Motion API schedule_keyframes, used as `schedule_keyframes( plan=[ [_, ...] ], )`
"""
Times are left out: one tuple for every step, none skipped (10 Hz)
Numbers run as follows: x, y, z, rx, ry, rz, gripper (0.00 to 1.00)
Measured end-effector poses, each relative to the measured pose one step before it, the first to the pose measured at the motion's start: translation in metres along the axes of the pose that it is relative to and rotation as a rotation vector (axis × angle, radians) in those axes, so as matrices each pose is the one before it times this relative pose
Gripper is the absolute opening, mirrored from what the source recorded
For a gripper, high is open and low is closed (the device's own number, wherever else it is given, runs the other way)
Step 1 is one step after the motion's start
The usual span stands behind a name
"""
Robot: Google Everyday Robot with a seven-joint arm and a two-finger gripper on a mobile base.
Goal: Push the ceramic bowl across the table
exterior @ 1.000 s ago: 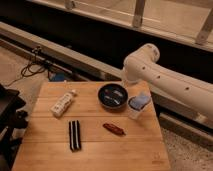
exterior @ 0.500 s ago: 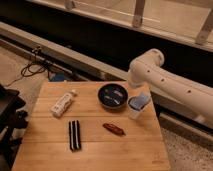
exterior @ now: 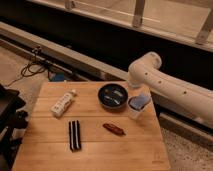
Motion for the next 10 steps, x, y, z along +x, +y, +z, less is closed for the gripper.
schedule_keyframes(
  plan=[
    [0.01057,0.00289,0.00707,-0.00037,0.00128,0.01109,0.18],
    [0.00725,0.00258,0.00296,0.00293,0.00685,-0.00311,0.18],
    [-0.00050,-0.00225,0.00057,0.00561,0.01106,-0.00537,0.18],
    [-0.00406,-0.00426,0.00008,0.00489,0.00913,-0.00453,0.18],
    [-0.00602,-0.00421,0.00111,0.00253,0.00988,-0.00685,0.18],
    [-0.01052,-0.00666,0.00319,0.00189,0.01081,-0.01514,0.18],
    [-0.00410,-0.00385,0.00327,-0.00271,0.00416,-0.00782,0.18],
    [-0.00050,-0.00248,0.00351,-0.00610,0.00702,-0.00454,0.18],
    [0.00168,-0.00360,0.00939,-0.01596,0.01397,-0.00522,0.18],
    [-0.00084,-0.00531,0.01370,-0.02199,0.02205,-0.01124,0.18]
  ],
)
